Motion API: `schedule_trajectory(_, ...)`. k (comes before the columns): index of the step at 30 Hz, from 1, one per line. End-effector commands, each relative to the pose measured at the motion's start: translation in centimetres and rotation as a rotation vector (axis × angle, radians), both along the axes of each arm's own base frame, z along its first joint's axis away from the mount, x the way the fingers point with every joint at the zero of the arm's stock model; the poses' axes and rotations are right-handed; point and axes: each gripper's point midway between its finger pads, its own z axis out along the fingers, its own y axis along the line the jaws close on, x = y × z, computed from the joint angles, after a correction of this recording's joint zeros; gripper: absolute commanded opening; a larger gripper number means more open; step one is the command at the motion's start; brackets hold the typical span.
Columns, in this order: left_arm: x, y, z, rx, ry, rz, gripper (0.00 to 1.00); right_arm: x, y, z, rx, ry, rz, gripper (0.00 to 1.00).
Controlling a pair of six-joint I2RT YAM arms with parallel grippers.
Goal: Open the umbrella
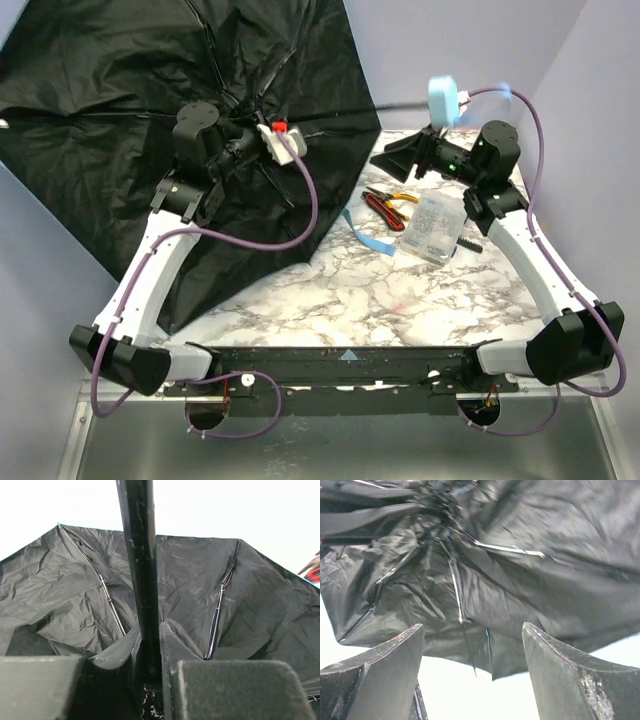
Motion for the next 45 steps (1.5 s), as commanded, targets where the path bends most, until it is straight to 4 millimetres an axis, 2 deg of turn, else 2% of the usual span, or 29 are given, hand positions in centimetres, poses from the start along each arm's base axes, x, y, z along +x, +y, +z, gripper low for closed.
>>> schedule_trajectory(1,-2.8,1.0,5.4,0.306,-0.495,-0.036,0.0,-0.1,-1.5,0.2,-0.008,0.099,-0.035,0.82)
schedule_trajectory(3,-3.4,0.9,4.9,0.443,-0.629,-0.057,0.0,-0.8,-1.6,0.9,-0.035,0.061,-0.012,0.87)
schedule_trajectory(5,-3.4,0.9,4.3,0.533,-0.707,-0.06,0.0,-2.1,-1.6,0.7,-0.071,0.049,0.031,0.89)
schedule_trajectory(7,-3.3,0.8,4.0,0.572,-0.73,-0.065,0.0,-2.6,-1.6,0.8,-0.103,0.063,0.047,0.89)
schedule_trajectory(11,-3.2,0.8,3.2,0.63,-0.757,-0.084,0.0,-3.0,-1.4,0.9,-0.205,0.209,0.137,0.92)
schedule_trajectory(15,-3.0,0.6,2.5,0.666,-0.77,-0.097,0.0,-5.8,-1.2,1.2,-0.241,0.236,0.268,0.92)
schedule_trajectory(18,-2.1,0.7,2.1,0.709,-0.786,-0.081,0.0,-7.8,-0.9,0.2,-0.277,0.264,0.314,0.92)
schedule_trajectory(21,-1.4,0.8,2.3,0.725,-0.805,-0.058,0.0,-9.4,0.1,-1.7,-0.364,0.271,0.36,0.92)
schedule_trajectory(26,-0.8,0.9,1.9,0.749,-0.828,-0.036,0.0,-10.4,1.7,-3.8,-0.472,0.3,0.416,0.93)
schedule_trajectory(29,-0.6,1.0,1.5,0.763,-0.826,-0.027,0.0,-10.9,2.6,-4.2,-0.492,0.303,0.455,0.94)
schedule_trajectory(33,-0.5,1.2,1.0,0.782,-0.846,-0.013,0.0,-12.5,4.1,-4.5,-0.51,0.302,0.523,0.93)
schedule_trajectory(36,-0.2,1.4,1.1,0.784,-0.854,0.015,0.0,-13.4,4.7,-6.6,-0.555,0.355,0.548,0.88)
schedule_trajectory(42,0.2,2.4,1.9,0.791,-0.872,0.073,0.0,-13.9,3.7,-10.5,-0.66,0.398,0.565,0.57)
schedule_trajectory(45,0.5,3.0,1.9,0.801,-0.869,0.088,0.0,-14.1,2.7,-12.3,-0.716,0.407,0.566,0.48)
